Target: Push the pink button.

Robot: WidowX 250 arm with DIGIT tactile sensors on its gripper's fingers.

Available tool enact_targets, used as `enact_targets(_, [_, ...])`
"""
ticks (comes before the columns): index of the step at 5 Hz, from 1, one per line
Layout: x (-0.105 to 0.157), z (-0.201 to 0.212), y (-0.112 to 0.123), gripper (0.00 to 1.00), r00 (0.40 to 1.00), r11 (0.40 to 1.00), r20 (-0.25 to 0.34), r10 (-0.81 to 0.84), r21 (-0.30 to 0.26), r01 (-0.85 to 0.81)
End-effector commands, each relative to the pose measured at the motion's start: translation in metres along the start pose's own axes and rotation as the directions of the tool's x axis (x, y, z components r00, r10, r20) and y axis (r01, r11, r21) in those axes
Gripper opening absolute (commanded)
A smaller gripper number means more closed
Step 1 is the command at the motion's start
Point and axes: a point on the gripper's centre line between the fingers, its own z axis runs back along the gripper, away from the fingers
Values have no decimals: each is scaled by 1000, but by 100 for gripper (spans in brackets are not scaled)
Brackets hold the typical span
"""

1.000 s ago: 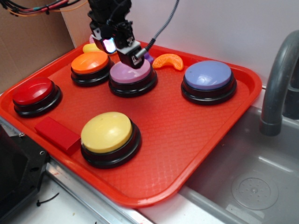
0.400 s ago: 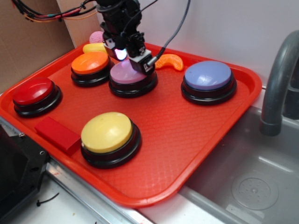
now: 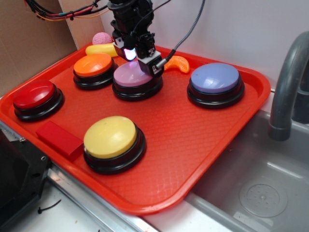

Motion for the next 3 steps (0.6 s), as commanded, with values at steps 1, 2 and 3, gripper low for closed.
enact_targets(1, [-3, 30, 2, 100, 999, 999, 1, -44, 27, 44])
enact_targets(2, [-6, 40, 2, 100, 1000, 998, 8, -19, 61, 18])
enact_targets(3, [-10, 50, 2, 100, 999, 996, 38, -4, 84, 1])
